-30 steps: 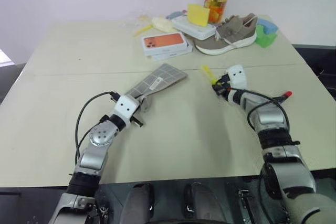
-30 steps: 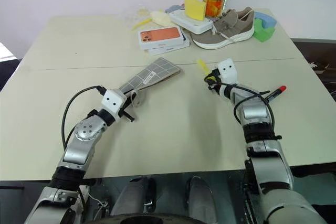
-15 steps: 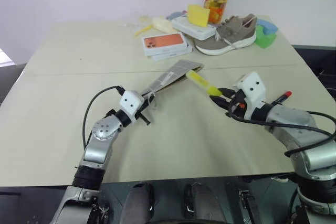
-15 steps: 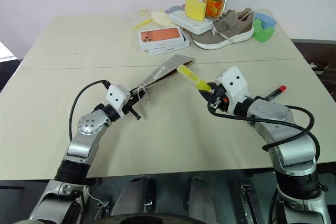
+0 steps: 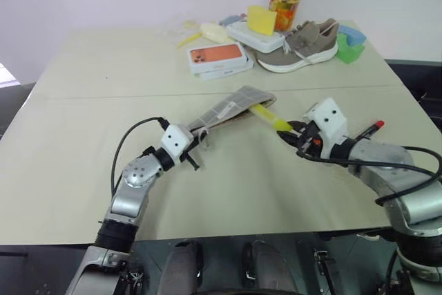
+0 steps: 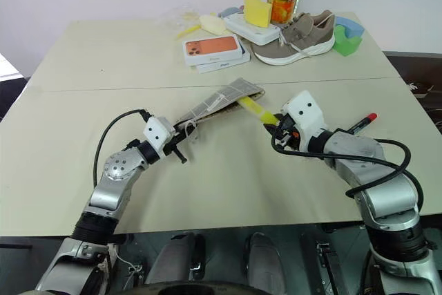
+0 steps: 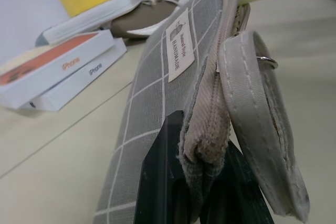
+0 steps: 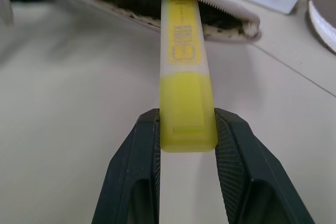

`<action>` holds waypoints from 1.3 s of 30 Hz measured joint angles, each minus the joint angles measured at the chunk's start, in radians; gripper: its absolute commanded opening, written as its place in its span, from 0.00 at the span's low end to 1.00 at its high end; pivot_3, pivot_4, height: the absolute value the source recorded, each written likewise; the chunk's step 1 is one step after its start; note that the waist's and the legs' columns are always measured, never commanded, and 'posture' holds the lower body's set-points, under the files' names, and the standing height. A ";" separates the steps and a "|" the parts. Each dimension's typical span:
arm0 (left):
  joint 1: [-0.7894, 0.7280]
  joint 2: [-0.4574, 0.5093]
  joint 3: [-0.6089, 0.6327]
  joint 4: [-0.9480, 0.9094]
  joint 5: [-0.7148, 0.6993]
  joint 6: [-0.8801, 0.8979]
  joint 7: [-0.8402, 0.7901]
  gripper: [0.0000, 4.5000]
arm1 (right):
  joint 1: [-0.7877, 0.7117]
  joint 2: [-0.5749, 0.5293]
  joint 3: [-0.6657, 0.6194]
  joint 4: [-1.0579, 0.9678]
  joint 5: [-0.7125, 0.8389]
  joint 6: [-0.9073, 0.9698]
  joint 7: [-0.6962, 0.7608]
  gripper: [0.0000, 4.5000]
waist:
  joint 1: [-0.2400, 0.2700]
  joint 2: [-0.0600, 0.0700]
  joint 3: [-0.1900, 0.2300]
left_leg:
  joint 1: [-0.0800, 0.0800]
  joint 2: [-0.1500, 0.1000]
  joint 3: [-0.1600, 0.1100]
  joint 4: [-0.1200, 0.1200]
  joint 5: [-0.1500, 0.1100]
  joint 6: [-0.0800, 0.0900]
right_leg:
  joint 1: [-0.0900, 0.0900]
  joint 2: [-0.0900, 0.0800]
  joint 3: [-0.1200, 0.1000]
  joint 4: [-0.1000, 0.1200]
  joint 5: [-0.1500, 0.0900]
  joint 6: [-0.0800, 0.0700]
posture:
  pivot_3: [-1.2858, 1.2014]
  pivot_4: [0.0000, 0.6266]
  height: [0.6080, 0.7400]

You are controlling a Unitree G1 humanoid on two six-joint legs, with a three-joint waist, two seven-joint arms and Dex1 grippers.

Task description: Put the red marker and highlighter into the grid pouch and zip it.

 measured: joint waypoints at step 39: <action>-0.048 0.002 -0.091 0.034 0.094 0.033 0.020 0.00 | 0.021 0.205 -0.508 0.438 -0.030 0.112 -0.393 0.99 | -0.002 0.000 0.000 | 0.001 0.000 0.001 0.000 0.000 0.001 | 0.001 0.002 0.001 0.001 0.000 0.000 | 0.52 0.24 1.00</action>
